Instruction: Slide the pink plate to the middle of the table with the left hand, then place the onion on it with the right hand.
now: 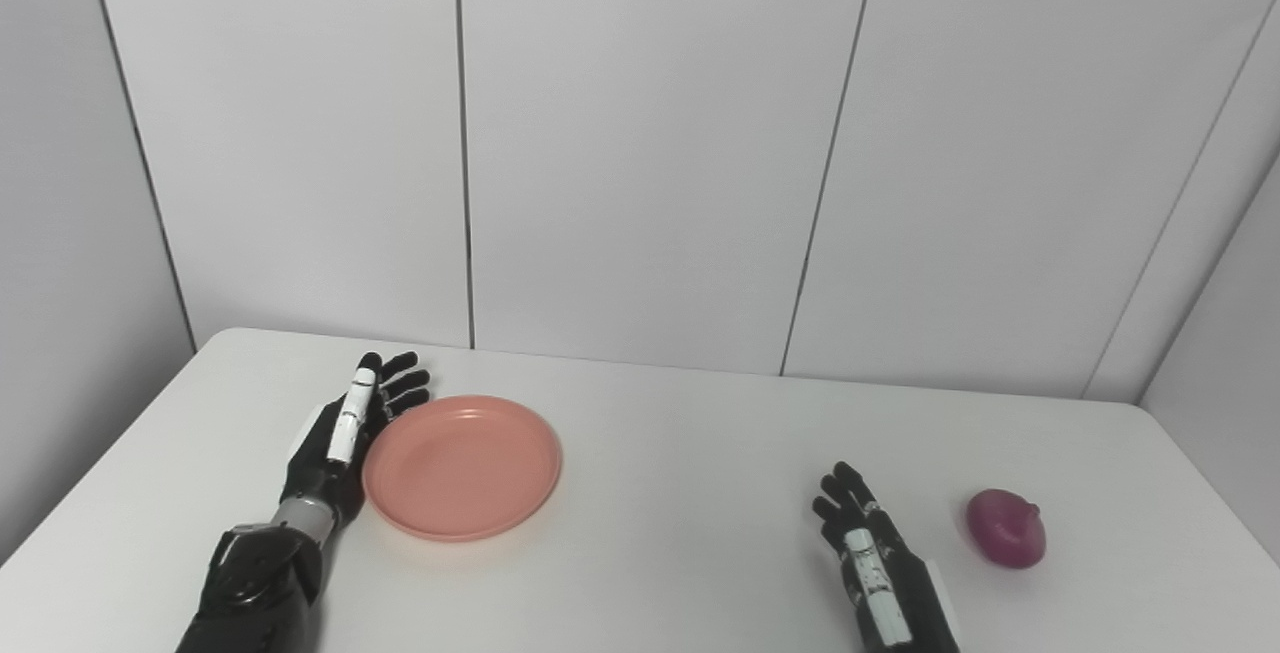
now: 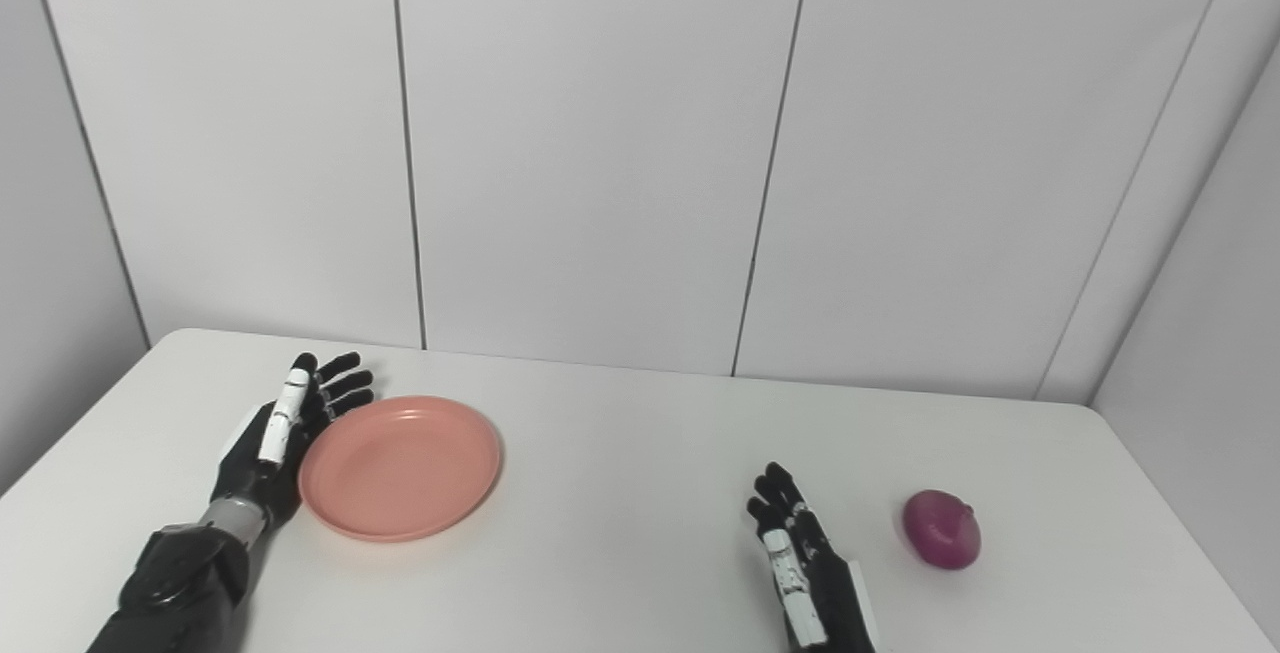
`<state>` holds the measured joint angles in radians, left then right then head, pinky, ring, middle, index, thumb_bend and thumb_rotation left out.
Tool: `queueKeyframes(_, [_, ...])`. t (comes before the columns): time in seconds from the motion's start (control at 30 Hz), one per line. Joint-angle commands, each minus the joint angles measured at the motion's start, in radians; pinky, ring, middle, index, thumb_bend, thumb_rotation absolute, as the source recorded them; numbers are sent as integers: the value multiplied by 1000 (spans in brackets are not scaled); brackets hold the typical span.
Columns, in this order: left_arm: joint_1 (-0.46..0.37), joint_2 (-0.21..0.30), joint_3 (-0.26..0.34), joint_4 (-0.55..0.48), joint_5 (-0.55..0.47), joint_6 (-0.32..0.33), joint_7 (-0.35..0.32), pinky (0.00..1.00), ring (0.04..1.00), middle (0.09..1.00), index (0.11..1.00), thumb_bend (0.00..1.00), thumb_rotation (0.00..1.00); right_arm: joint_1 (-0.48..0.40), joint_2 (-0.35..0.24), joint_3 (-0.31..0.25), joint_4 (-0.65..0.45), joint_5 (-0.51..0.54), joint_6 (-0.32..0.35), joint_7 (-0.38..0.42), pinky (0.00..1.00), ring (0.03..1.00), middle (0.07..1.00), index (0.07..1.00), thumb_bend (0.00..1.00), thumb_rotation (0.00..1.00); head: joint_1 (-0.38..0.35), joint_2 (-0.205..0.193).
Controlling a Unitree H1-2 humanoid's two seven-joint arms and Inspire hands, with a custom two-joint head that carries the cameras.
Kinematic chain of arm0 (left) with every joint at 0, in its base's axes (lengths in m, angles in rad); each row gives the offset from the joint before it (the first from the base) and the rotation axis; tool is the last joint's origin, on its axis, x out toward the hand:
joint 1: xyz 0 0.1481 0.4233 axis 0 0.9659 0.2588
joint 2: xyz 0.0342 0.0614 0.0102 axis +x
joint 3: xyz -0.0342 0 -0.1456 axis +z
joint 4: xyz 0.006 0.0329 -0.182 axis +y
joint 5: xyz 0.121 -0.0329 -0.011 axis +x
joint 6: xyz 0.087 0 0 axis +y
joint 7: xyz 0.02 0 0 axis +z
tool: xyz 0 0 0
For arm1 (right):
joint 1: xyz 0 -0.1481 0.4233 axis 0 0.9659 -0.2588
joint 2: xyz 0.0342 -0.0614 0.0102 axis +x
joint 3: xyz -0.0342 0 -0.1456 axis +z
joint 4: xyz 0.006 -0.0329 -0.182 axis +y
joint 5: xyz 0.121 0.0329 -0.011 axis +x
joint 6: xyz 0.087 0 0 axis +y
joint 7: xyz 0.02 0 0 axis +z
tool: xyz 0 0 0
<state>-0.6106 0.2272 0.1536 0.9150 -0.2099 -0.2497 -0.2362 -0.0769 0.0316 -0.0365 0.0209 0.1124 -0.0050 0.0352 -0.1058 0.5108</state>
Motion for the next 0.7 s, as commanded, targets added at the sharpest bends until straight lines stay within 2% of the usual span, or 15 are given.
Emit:
queueKeyframes(0.0, [-15, -8, -11, -30, 3, 14, -14, 851, 844, 832, 818, 546, 1000, -10, 17, 11, -10, -1, 12, -4, 962, 909, 910, 917, 545, 723, -5, 3])
queueKeyframes(0.2, [1, -41, -30, -62, 9, 21, 7, 852, 848, 835, 821, 545, 1000, -14, 18, 25, -20, -12, 31, -10, 1000, 935, 927, 938, 551, 781, -7, 8])
queueKeyframes(0.33, [11, -66, -43, -88, 19, 32, 24, 860, 849, 836, 822, 539, 1000, -16, 20, 27, -22, -10, 30, -13, 993, 933, 926, 937, 546, 778, -13, 10])
queueKeyframes(0.53, [40, -104, -64, -164, 44, 72, 54, 861, 858, 849, 837, 522, 1000, -17, 24, 27, -20, -5, 26, -14, 982, 931, 925, 934, 539, 752, -30, 14])
queueKeyframes(0.67, [68, -138, -69, -228, 53, 105, 85, 868, 862, 854, 841, 516, 1000, -15, 13, 33, -28, -14, 41, -9, 999, 942, 933, 943, 546, 796, -5, 20])
